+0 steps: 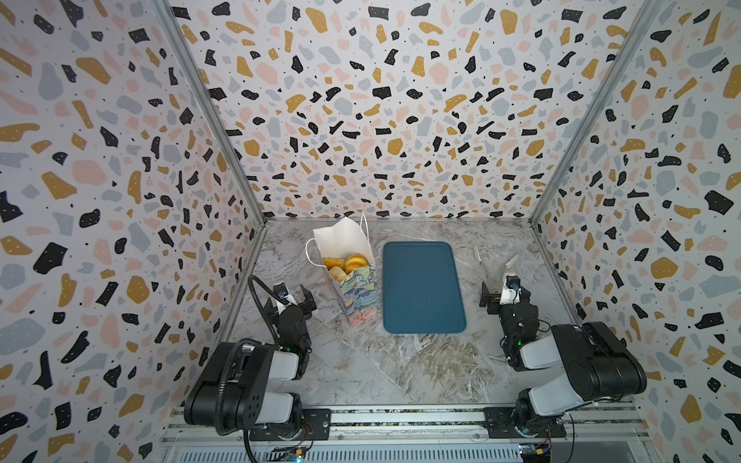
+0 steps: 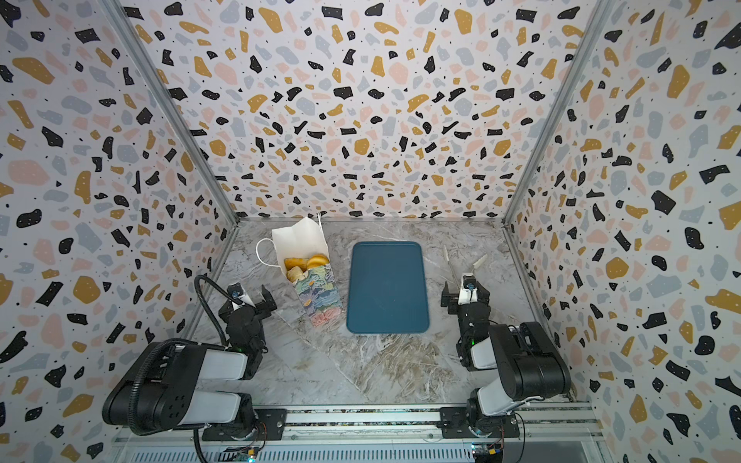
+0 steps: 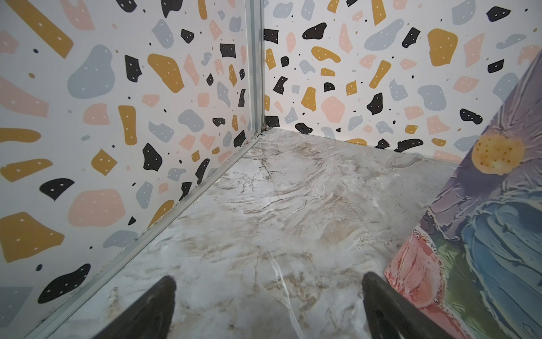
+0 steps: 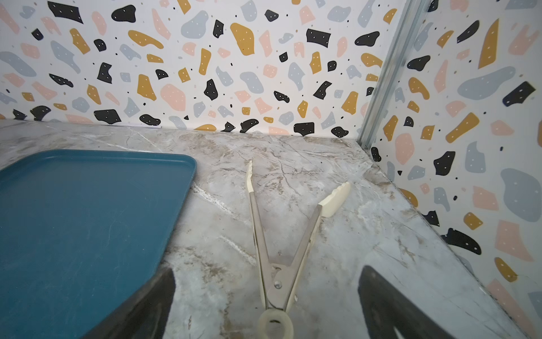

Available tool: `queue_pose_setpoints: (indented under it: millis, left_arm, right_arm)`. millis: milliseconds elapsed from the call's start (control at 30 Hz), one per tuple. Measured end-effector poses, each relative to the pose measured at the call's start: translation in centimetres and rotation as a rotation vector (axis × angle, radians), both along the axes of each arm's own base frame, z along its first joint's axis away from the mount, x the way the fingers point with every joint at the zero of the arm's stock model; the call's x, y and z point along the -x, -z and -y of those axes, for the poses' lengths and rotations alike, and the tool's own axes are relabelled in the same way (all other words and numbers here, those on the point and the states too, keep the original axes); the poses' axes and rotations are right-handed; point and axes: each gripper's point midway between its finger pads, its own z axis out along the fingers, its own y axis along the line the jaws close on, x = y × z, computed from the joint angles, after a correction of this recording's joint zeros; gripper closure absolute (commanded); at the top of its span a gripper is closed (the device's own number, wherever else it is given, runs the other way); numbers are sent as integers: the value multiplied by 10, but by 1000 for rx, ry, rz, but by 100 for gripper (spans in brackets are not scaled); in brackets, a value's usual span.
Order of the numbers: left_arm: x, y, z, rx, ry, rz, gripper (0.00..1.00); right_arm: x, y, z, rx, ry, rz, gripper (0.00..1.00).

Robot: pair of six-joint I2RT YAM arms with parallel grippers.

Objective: Pack bread into a paper bag
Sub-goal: Reset both arms

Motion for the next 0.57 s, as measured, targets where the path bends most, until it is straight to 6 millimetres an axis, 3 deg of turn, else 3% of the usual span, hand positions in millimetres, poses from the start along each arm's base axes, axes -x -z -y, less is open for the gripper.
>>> queue_pose_setpoints:
  millis: [567]
  left_arm:
    - [0, 0, 0, 0, 1, 0, 1]
  right_arm:
    - [0, 1, 1, -2, -3, -2, 1]
